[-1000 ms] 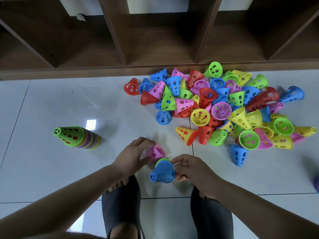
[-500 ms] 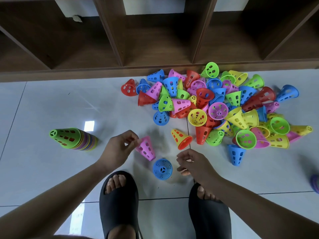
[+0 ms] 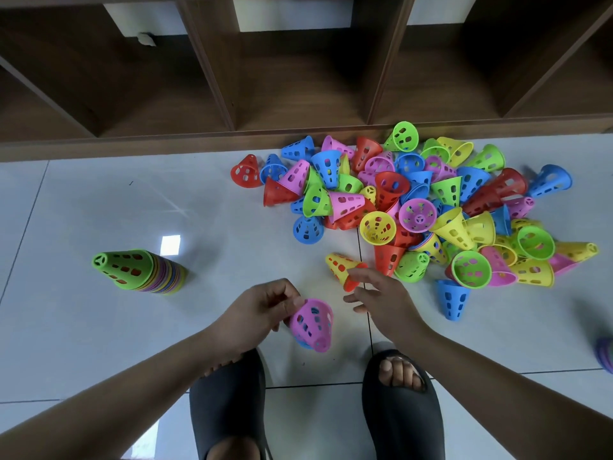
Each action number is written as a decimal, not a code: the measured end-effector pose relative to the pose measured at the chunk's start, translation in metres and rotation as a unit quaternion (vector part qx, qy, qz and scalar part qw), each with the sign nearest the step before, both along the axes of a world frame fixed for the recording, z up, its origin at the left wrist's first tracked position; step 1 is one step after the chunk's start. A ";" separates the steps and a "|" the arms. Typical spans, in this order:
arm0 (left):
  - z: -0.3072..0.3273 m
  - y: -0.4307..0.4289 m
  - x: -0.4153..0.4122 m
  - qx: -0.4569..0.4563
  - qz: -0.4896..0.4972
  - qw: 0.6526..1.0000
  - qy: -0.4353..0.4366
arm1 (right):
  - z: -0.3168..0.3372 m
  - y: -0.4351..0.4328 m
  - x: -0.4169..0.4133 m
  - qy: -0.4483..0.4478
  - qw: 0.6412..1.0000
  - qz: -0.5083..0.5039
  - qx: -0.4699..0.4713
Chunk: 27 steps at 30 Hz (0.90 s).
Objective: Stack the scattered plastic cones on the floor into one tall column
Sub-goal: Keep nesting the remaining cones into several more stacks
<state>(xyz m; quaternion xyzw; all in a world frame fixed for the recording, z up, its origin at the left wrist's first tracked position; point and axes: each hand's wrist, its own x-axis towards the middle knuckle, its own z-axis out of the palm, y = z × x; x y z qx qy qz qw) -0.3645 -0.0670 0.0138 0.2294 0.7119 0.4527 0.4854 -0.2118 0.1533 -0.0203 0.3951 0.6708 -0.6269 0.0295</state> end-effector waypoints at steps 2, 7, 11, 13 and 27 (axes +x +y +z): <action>-0.009 -0.002 0.006 -0.026 -0.012 1.000 0.006 | 0.004 0.002 0.002 -0.001 1.000 -0.004 0.021; -0.032 -0.007 0.011 -0.094 -0.045 0.993 0.054 | 0.019 0.008 0.010 -0.006 0.995 -0.029 0.094; -0.050 -0.006 0.000 -0.136 -0.045 0.985 0.098 | 0.038 0.010 0.013 0.017 0.990 -0.068 0.123; -0.058 -0.003 -0.009 -0.156 -0.052 0.979 0.119 | 0.045 0.010 0.012 0.044 0.991 -0.090 0.087; -0.033 0.061 -0.069 0.002 0.003 0.944 0.329 | 0.033 -0.035 0.027 0.049 0.965 0.054 -0.251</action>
